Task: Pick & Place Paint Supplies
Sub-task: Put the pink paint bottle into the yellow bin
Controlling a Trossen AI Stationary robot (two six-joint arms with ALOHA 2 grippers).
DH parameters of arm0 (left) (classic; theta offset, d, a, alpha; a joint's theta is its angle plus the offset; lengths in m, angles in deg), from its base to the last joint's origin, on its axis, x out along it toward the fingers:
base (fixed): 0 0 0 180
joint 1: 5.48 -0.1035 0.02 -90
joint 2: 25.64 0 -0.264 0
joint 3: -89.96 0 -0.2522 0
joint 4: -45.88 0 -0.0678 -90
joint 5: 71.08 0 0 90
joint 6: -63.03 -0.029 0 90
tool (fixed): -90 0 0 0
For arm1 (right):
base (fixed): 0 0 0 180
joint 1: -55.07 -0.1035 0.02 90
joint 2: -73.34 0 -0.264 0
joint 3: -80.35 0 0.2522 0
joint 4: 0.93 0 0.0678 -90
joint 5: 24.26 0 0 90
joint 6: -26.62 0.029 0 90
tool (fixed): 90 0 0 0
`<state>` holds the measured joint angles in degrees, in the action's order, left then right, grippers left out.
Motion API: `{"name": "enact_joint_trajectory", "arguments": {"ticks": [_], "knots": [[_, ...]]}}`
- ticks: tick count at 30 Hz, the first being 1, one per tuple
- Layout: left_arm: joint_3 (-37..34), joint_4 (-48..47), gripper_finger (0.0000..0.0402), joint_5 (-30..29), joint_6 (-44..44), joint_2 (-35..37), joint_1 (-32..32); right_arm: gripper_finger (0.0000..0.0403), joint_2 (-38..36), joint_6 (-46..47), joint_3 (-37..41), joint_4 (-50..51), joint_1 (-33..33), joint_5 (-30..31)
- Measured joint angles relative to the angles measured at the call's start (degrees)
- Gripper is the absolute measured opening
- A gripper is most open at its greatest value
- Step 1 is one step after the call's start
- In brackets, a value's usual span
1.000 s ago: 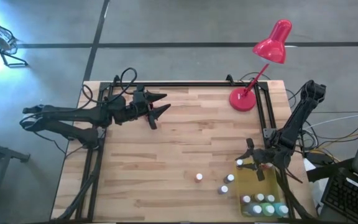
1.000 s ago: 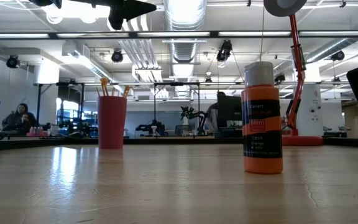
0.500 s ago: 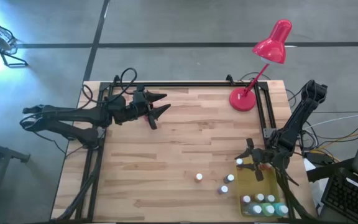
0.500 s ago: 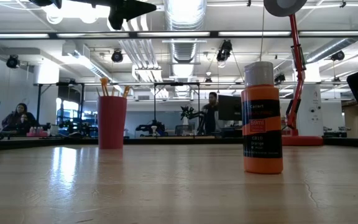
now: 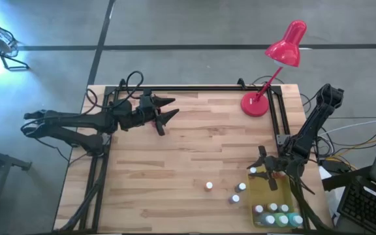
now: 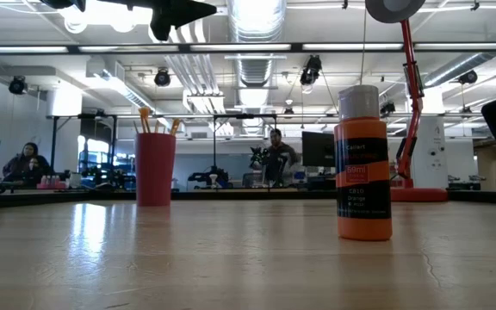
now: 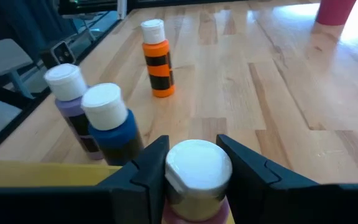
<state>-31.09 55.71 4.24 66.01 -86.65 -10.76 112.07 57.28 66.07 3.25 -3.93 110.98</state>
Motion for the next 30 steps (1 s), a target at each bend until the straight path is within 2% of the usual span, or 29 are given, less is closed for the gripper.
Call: {"name": "enact_joint_trajectory", "arguments": {"ticks": [14,30], "knots": [[0.0,0.1,0.0229,0.0,-0.3,0.0,0.0,0.018,-0.1,0.7,0.0,-0.4,0.0,-0.7],[0.0,0.4,0.0229,0.0,-0.4,0.0,0.0,0.0204,-0.1,-0.4,0.0,-5.1,0.0,-0.2]]}}
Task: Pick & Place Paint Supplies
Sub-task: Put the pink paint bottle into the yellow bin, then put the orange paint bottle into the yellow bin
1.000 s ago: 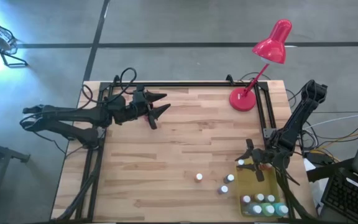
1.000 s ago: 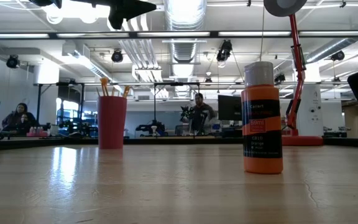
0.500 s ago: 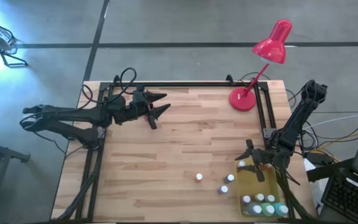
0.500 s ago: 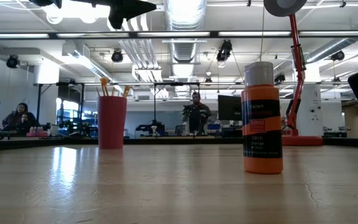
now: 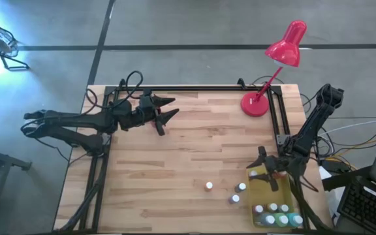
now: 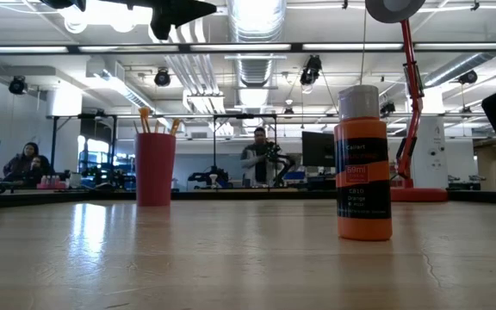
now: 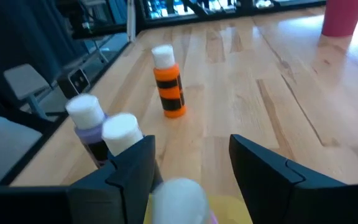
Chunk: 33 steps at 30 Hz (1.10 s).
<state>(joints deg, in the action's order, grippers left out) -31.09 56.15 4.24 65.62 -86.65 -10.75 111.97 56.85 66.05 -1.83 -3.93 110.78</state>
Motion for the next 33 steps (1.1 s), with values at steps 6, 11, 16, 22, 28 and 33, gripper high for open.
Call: {"name": "enact_joint_trajectory", "arguments": {"ticks": [6,11,16,22,28,33], "knots": [[0.0,0.0,0.0229,0.0,0.0,0.0,0.0,0.0195,-0.1,-5.7,0.0,-5.7,0.0,0.0],[0.0,0.0,0.0229,0.0,0.0,0.0,0.0,0.0188,-1.5,-11.8,0.0,-11.2,0.0,0.2],[0.0,0.0,0.0229,0.0,0.0,0.0,0.0,0.0179,-4.0,-19.2,0.0,-17.4,0.0,2.1],[0.0,0.0,0.0229,0.0,0.0,0.0,0.0,0.0166,-7.1,-25.6,-4.3,-17.2,0.0,4.7],[0.0,0.0,0.0229,0.0,0.0,0.0,0.0,0.0155,-7.2,-34.5,-16.2,-8.0,0.0,5.7],[0.0,0.0,0.0229,0.0,0.0,0.0,0.0,0.0153,-5.7,-30.6,-30.6,14.0,0.3,9.2]]}}
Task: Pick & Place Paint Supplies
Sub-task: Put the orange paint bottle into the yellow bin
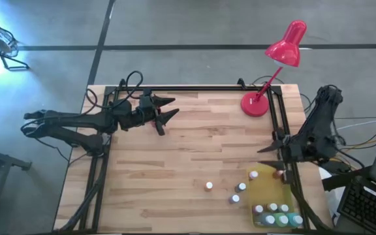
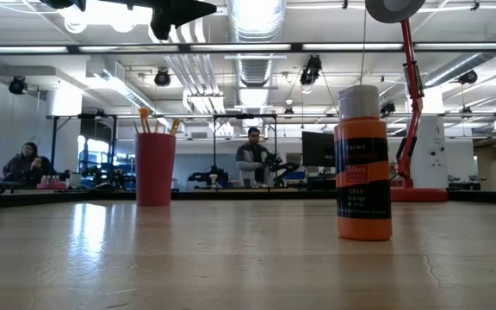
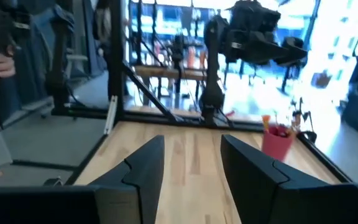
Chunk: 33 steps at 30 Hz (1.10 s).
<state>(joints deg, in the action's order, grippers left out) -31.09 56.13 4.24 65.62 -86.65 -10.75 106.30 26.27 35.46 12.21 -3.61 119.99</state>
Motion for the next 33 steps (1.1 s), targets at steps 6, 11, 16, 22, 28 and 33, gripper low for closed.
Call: {"name": "enact_joint_trajectory", "arguments": {"ticks": [6,11,16,22,28,33], "knots": [[0.0,0.0,0.0229,0.0,0.0,0.0,0.0,0.0165,5.4,14.1,-16.4,23.9,2.8,-0.1],[0.0,-0.1,0.023,0.0,0.0,0.0,0.0,0.0173,12.8,23.5,-28.8,39.6,5.9,-0.9],[0.0,-2.8,0.023,0.0,-0.1,0.0,0.0,0.0165,21.4,29.7,-40.7,53.2,9.6,-4.5],[0.0,-9.4,0.023,0.0,-2.8,0.0,0.0,0.0146,30.7,34.1,-51.7,65.7,14.7,-12.2],[0.0,-10.9,0.023,0.0,-4.2,0.0,0.0,0.0132,37.4,37.1,-58.4,71.9,20.0,-20.7],[0.0,-11.1,0.023,-0.8,-6.2,0.0,0.0,0.0128,41.9,37.1,-60.7,72.5,24.1,-28.1]]}}
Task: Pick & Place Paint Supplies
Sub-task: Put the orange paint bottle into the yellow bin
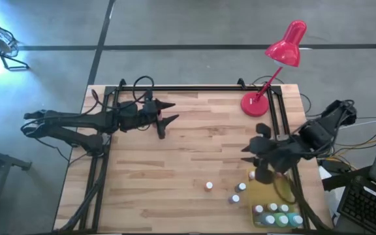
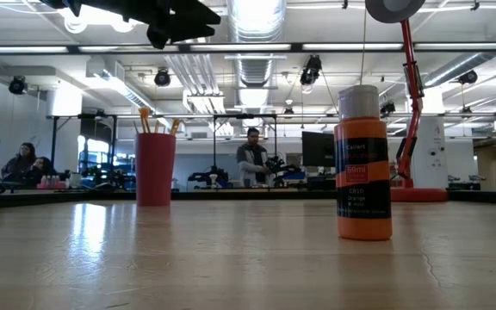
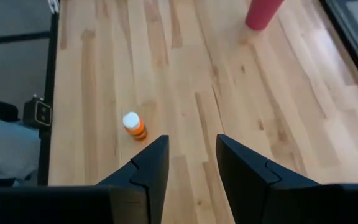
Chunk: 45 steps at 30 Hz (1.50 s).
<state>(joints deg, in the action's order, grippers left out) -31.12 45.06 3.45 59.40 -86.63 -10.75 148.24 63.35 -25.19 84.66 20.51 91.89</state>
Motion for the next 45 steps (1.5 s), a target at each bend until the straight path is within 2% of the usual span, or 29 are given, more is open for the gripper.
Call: {"name": "enact_joint_trajectory", "arguments": {"ticks": [6,15,22,34,45], "knots": [[0.0,-1.4,0.023,-5.2,-3.8,0.0,0.0,0.014,4.4,-0.5,-0.7,0.0,2.9,-2.7],[-0.2,-2.0,0.0229,-5.2,-4.9,0.0,0.0,0.0175,9.9,-0.7,-0.7,-1.1,6.0,-9.3],[-0.3,-2.0,0.0229,-5.2,-5.0,0.0,0.0,0.0196,14.2,-5.2,-0.7,-4.2,8.4,-12.7],[-0.3,-2.4,0.0229,-5.2,-5.0,0.0,0.0,0.0192,23.1,-11.7,-0.7,-11.8,13.7,-24.6],[-0.3,-2.4,0.0229,-5.2,-5.0,0.0,0.0,0.0226,31.6,-13.7,-0.7,-12.8,12.2,-26.0]]}}
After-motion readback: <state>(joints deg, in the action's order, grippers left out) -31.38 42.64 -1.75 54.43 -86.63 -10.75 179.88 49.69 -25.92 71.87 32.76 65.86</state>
